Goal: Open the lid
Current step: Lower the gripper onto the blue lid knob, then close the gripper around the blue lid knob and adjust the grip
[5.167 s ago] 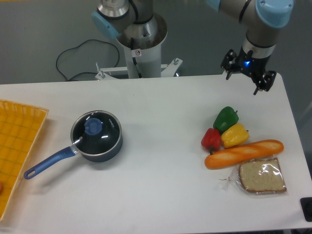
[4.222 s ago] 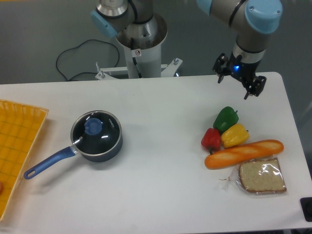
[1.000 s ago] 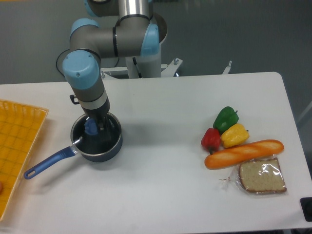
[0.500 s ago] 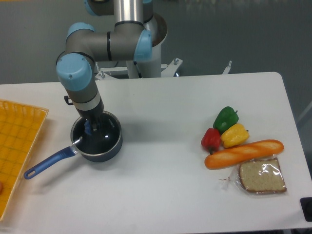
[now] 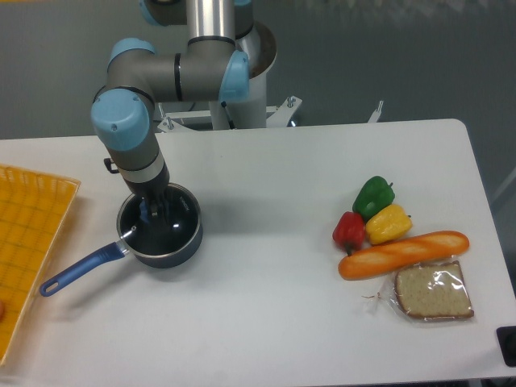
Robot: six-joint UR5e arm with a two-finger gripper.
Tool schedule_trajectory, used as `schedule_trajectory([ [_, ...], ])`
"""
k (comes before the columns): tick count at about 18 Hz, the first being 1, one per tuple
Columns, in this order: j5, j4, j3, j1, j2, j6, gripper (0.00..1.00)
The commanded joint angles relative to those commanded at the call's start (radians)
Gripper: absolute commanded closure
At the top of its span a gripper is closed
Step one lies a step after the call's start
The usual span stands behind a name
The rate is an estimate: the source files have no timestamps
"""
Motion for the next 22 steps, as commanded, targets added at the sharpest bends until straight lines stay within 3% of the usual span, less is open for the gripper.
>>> schedule_trajectory([
  [18, 0.005, 0.02, 0.003, -0.034, -0.02, -0.037, 0.01],
  [22, 0.005, 0.02, 0.003, -0.034, -0.023, -0.037, 0.09],
])
